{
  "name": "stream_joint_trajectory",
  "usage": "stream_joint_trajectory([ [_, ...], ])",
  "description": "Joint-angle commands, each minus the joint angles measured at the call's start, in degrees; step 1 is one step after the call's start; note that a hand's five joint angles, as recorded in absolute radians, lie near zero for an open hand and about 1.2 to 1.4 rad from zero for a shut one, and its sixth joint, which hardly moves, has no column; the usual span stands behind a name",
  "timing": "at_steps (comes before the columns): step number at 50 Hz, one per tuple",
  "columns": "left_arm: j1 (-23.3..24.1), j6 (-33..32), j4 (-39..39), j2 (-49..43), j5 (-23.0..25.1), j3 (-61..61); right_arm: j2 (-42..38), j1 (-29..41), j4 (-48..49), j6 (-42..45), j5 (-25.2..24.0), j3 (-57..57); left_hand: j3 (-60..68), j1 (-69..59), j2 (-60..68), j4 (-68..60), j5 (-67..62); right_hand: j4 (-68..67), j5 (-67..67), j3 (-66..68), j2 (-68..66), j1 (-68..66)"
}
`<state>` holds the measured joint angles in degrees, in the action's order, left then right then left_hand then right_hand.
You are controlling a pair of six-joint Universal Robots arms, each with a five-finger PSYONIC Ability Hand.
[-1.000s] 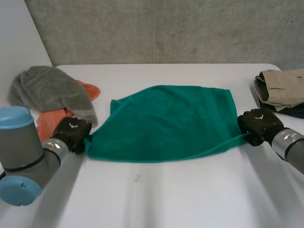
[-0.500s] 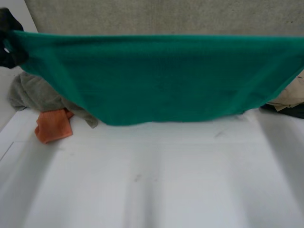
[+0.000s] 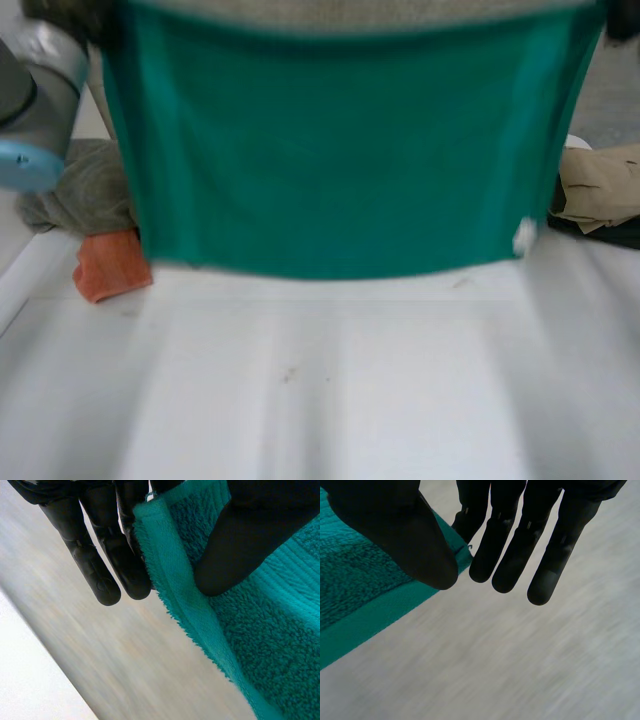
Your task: Fold the laundry.
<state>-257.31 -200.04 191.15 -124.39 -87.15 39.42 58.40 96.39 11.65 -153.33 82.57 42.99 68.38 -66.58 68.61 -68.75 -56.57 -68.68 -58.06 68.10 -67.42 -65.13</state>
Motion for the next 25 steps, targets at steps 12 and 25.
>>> stream_joint_trajectory([
  [12, -3.46, 10.54, 14.16, 4.60, 1.45, 18.29, 4.89, -2.43, 8.93, -9.53, -4.59, 15.17, 11.62, -13.42, 11.39, -11.25, -13.43, -11.32, -11.94, 11.90, -12.58, -14.87],
  [25, -3.55, 9.67, 17.16, 3.89, 8.93, 47.31, 2.25, -2.69, 1.63, 0.65, -9.18, 33.73, 11.62, -13.42, 11.39, -11.25, -13.43, -11.32, -11.94, 11.90, -12.58, -14.87],
])
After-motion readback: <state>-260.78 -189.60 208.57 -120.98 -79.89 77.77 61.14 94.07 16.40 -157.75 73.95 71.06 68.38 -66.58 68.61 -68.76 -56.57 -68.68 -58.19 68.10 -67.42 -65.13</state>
